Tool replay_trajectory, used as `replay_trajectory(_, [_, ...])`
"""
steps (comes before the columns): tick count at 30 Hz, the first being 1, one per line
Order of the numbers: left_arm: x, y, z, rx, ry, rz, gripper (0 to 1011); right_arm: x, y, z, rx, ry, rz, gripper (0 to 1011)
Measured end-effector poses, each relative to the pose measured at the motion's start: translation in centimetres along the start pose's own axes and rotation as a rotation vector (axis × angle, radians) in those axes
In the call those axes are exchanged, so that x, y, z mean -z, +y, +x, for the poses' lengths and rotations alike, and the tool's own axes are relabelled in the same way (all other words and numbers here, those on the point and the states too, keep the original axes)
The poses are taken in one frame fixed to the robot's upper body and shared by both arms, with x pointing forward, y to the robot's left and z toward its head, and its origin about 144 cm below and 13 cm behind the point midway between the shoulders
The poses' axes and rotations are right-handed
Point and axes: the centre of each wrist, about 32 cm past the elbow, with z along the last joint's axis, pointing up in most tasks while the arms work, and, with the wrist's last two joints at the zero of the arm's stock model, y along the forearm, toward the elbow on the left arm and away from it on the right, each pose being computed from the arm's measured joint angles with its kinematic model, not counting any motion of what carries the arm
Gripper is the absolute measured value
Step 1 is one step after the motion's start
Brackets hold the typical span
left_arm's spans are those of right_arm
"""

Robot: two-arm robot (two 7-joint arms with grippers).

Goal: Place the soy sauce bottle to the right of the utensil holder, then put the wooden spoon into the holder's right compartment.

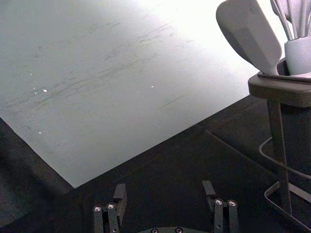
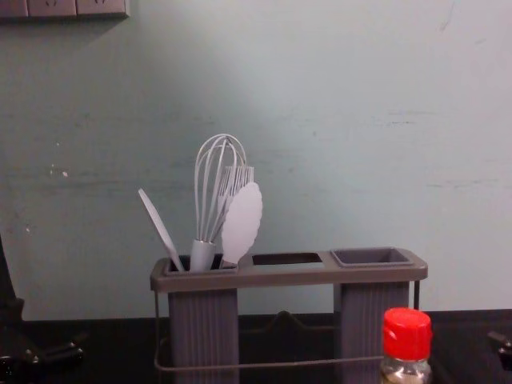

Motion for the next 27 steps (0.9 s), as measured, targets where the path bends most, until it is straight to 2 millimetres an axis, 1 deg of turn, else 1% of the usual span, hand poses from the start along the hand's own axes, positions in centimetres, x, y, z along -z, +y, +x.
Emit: replay_trajectory(27, [0.0,0.0,0.0,0.0,0.0,0.0,1011,0.0,0.0,0.0,0.0,0.0,0.0,1004])
